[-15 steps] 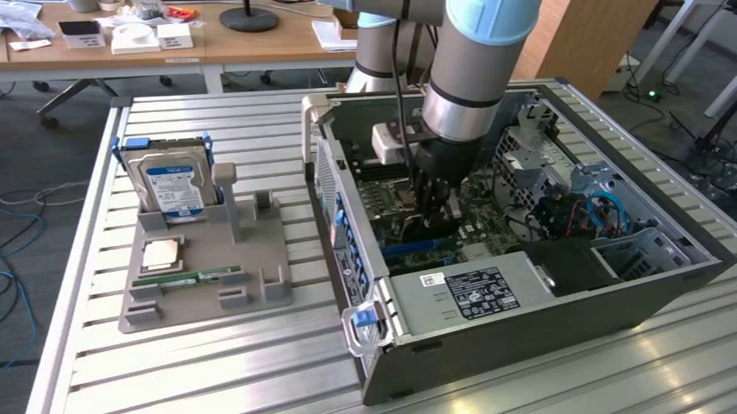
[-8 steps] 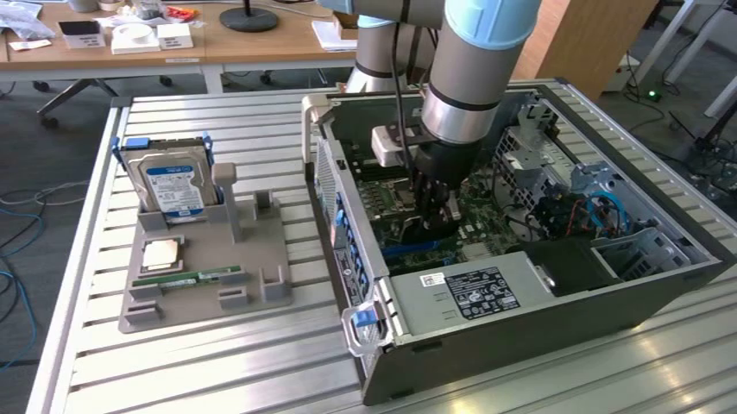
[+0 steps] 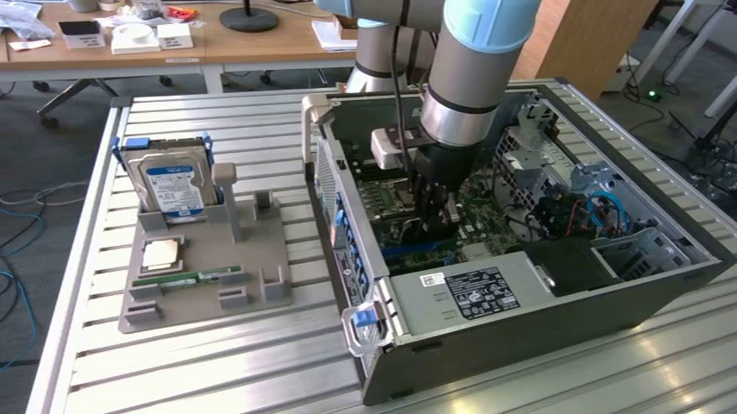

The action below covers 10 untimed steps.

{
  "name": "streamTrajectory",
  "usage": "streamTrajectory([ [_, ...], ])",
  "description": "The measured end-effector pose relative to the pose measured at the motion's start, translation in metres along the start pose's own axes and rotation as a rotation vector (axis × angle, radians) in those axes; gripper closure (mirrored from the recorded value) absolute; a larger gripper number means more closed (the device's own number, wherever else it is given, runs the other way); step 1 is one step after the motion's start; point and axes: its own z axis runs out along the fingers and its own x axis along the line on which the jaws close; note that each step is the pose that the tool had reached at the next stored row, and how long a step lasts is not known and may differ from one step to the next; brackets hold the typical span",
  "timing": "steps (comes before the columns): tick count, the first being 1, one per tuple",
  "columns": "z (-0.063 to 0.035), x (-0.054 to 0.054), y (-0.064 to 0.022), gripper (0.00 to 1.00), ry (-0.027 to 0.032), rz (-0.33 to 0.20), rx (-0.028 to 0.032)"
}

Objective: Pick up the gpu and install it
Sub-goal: 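Insert the gpu into the slot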

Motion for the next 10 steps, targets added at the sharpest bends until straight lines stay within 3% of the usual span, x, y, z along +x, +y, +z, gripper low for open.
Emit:
streamTrajectory([
  [10, -0.0001, -0.0002, -0.0001, 0.74, -0.0014, 0.000, 0.0008],
])
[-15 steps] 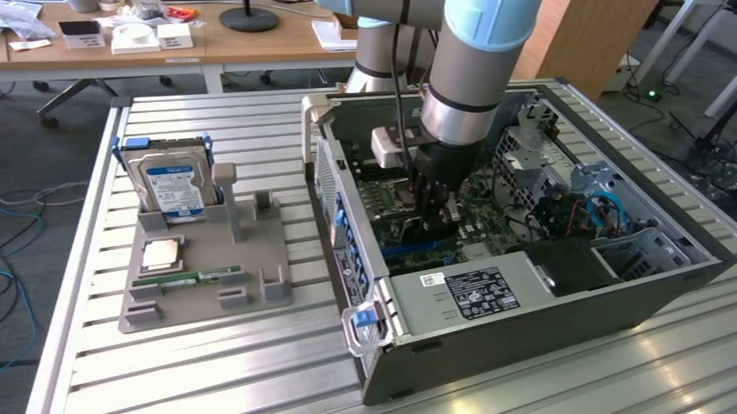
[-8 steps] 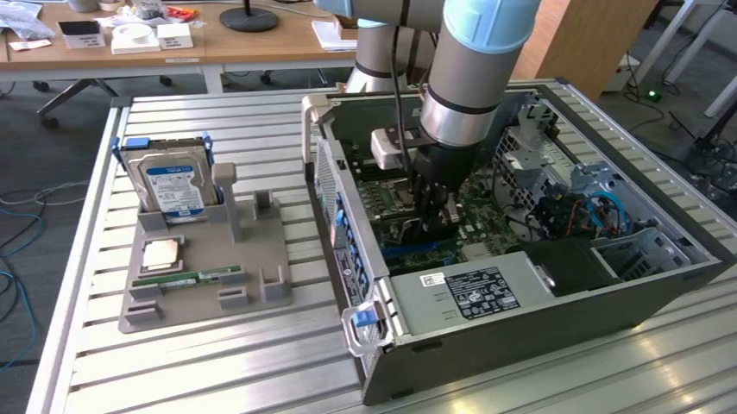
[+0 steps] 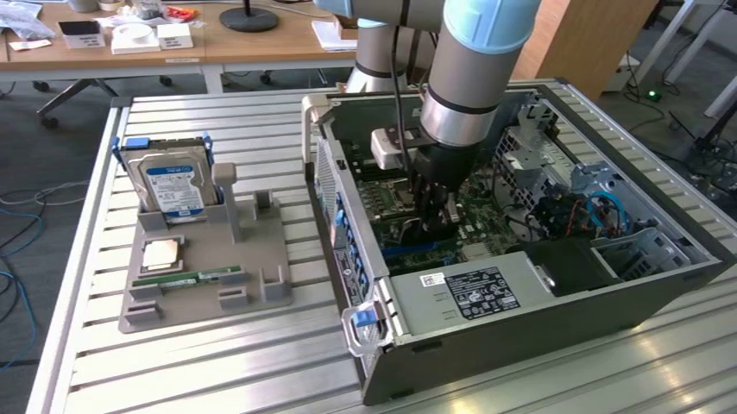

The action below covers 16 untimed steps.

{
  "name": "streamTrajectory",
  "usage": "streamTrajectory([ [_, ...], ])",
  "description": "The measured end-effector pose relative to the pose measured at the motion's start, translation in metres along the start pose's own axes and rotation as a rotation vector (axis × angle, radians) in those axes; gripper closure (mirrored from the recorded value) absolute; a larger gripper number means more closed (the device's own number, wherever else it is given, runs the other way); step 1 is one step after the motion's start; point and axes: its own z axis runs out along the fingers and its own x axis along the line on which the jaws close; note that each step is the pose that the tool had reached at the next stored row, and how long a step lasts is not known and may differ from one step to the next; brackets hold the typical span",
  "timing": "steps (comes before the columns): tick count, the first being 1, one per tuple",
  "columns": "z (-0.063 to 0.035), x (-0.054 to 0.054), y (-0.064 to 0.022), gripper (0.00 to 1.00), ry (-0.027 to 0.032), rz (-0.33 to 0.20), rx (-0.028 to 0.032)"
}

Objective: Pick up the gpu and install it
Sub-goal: 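Insert the gpu into the slot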

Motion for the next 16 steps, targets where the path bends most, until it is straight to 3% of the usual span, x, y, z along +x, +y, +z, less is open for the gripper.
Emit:
streamTrajectory([
  [16, -0.0033, 0.0002, 0.0000, 0.74, 0.0010, 0.022, 0.0002],
])
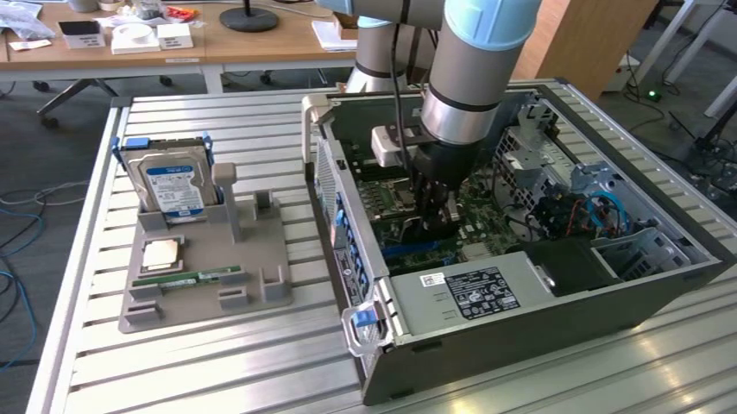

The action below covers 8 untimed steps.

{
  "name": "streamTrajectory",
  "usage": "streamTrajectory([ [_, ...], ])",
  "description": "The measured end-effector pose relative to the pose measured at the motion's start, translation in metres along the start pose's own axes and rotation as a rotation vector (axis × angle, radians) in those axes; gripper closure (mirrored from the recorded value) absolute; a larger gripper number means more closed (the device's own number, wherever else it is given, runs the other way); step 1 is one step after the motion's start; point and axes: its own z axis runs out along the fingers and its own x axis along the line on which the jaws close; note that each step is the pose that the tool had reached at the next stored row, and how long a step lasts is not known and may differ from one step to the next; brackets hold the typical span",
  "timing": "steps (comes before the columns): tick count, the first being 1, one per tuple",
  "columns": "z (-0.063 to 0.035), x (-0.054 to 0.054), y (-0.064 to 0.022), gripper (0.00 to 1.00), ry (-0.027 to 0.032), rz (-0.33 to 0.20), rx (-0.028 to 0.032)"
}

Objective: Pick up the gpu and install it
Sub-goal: 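Insert the gpu into the slot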

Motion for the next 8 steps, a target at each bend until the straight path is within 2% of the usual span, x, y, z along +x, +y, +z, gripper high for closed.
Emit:
streamTrajectory([
  [8, 0.0011, 0.0001, 0.0000, 0.74, 0.0004, 0.004, 0.0001],
])
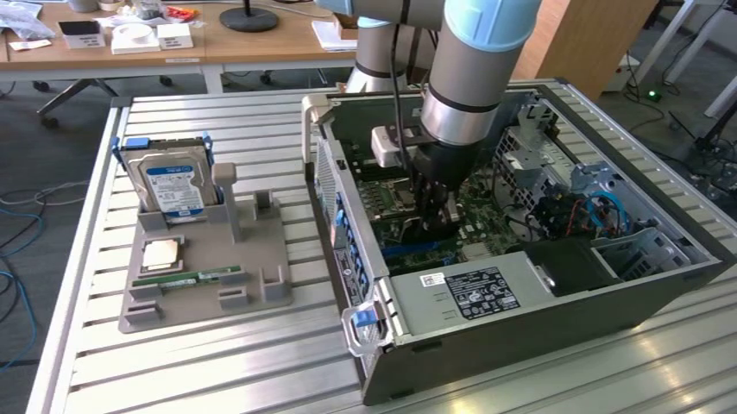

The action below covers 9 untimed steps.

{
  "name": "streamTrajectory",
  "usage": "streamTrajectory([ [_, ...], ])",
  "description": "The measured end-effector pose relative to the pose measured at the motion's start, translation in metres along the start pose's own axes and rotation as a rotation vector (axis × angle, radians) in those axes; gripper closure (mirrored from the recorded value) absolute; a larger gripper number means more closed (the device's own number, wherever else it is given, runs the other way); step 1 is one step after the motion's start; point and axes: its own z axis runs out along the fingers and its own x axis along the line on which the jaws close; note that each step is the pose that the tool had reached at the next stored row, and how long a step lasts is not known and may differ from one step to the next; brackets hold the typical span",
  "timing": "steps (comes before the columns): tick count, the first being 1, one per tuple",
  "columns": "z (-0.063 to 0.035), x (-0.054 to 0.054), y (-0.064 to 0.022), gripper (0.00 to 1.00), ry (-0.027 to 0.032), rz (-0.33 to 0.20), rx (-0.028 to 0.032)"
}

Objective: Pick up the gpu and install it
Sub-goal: 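Insert the gpu into the slot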

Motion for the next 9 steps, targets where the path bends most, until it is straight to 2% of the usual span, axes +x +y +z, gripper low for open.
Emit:
streamTrajectory([
  [9, 0.0021, 0.0001, 0.0000, 0.74, 0.0001, 0.004, 0.0001],
])
